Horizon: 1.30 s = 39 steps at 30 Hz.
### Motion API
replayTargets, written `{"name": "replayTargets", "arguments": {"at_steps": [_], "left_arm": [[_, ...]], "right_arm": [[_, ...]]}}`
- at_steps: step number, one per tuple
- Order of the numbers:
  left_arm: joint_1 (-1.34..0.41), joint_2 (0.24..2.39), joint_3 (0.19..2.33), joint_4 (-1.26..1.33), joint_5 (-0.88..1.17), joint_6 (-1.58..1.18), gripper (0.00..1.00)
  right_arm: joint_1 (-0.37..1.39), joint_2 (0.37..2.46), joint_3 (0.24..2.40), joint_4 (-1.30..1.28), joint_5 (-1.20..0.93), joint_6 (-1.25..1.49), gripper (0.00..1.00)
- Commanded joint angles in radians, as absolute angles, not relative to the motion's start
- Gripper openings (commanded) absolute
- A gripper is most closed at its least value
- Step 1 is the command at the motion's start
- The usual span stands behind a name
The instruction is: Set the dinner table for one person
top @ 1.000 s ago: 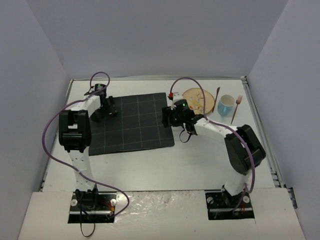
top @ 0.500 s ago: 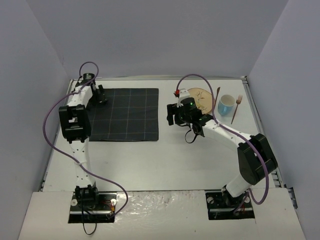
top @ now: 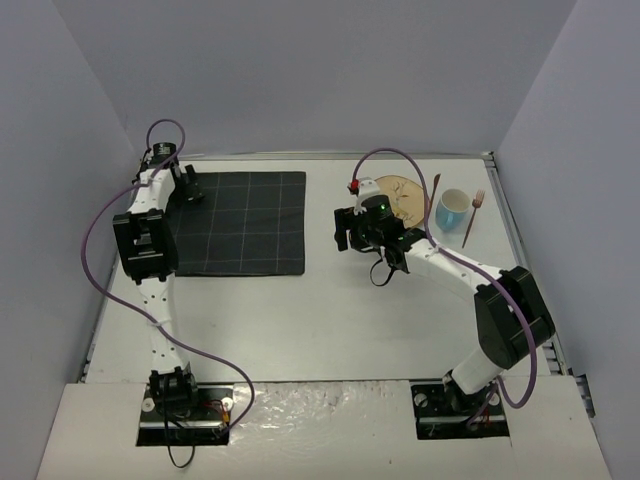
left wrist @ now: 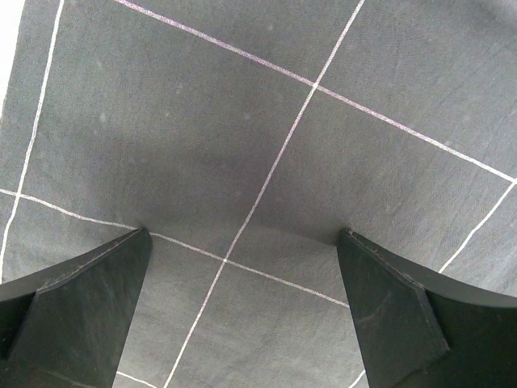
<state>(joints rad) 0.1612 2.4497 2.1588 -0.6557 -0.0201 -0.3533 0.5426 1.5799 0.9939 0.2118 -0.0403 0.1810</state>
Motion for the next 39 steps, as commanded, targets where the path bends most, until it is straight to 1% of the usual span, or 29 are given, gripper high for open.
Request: {"name": "replayTargets", "arguments": {"at_steps": [1, 4, 9, 10, 16, 19, 23, 26, 30, 33, 36, 39], "left_arm": [[0.183, 2.484, 2.186, -0.699, -0.012, -0.328, 0.97], [0.184, 2.455, 2.188, -0.701, 0.003, -0.339, 0.97], [0.183, 2.333, 2.186, -0.703, 0.086, -0.359, 0.97], [0.181, 2.302, 2.182, -0.702, 0.095, -0.364, 0.97], [0.147, 2.066, 2.094, -0.706, 0.163, -0.384, 0.97], [0.102, 1.928, 1.99, -0.701, 0.166, -0.381, 0.97], [0.038, 1.755, 1.832, -0.683, 0.139, -0.374, 0.97], [-0.03, 1.567, 1.673, -0.659, 0.101, -0.349, 0.97], [-0.079, 1.379, 1.395, -0.606, 0.074, -0.325, 0.97], [-0.083, 1.244, 1.237, -0.536, 0.082, -0.319, 0.97], [-0.086, 1.138, 1.069, -0.453, 0.091, -0.307, 0.97], [-0.086, 1.102, 0.987, -0.426, 0.102, -0.313, 0.97]], "right_arm": [[0.534, 1.568, 1.028, 0.245, -0.031, 0.175, 0.69], [0.532, 1.553, 1.036, 0.242, -0.039, 0.182, 0.69], [0.512, 1.496, 1.042, 0.245, -0.044, 0.224, 0.7], [0.509, 1.481, 1.039, 0.246, -0.039, 0.235, 0.72], [0.46, 1.374, 0.977, 0.267, -0.008, 0.341, 0.92], [0.433, 1.327, 0.935, 0.286, -0.003, 0.394, 0.97], [0.383, 1.279, 0.862, 0.324, -0.002, 0.488, 1.0], [0.329, 1.212, 0.746, 0.409, -0.003, 0.58, 1.0], [0.3, 1.159, 0.645, 0.468, 0.086, 0.643, 1.0], [0.277, 1.183, 0.653, 0.408, 0.119, 0.68, 1.0], [0.248, 1.25, 0.658, 0.398, 0.085, 0.757, 1.0], [0.24, 1.297, 0.634, 0.447, 0.094, 0.81, 1.0]]}}
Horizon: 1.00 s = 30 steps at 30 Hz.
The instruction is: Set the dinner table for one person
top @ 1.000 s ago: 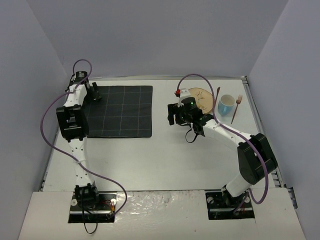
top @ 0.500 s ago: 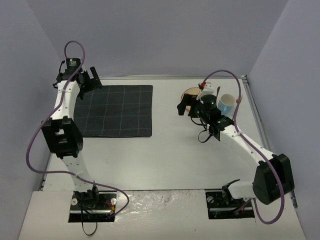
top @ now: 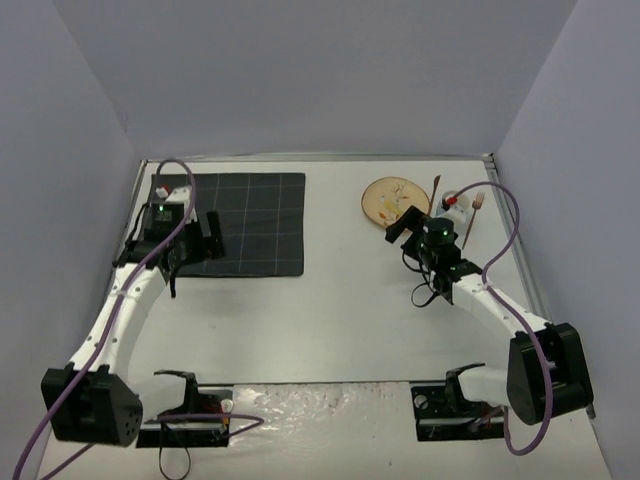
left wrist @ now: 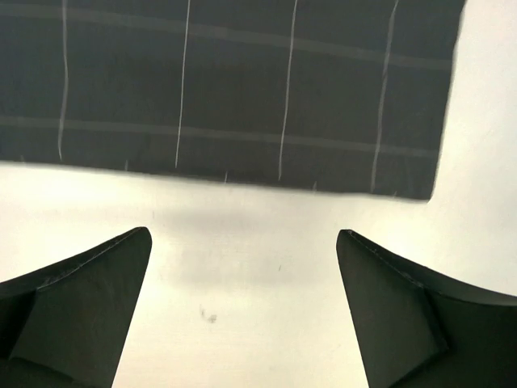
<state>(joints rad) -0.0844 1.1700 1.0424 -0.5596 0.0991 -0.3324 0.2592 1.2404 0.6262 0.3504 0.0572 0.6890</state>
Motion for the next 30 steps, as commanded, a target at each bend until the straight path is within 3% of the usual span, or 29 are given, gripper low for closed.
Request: {"name": "replayTargets", "arguments": {"at_steps": [1, 8, 21, 30], "left_arm": [[-0.087, 1.084, 0.965, -0.411, 0.111, -0.312, 0.97], [-0.086, 1.062, 0.943, -0.399, 0.086, -0.31, 0.97], [-0.086, 1.061, 0.945, -0.413, 0.084, -0.31, 0.97], [-0.086, 1.063, 0.948, -0.421, 0.064, -0.306, 0.97]], "right_arm": [[0.235, 1.312, 0.617, 0.482, 0.1, 0.845, 1.0], [0.215, 1.366, 0.54, 0.682, 0.208, 0.944, 0.99], [0.167, 1.619, 0.578, 0.93, 0.201, 1.069, 0.93], [0.162, 1.797, 0.658, 0.984, 0.172, 1.131, 0.81]]}}
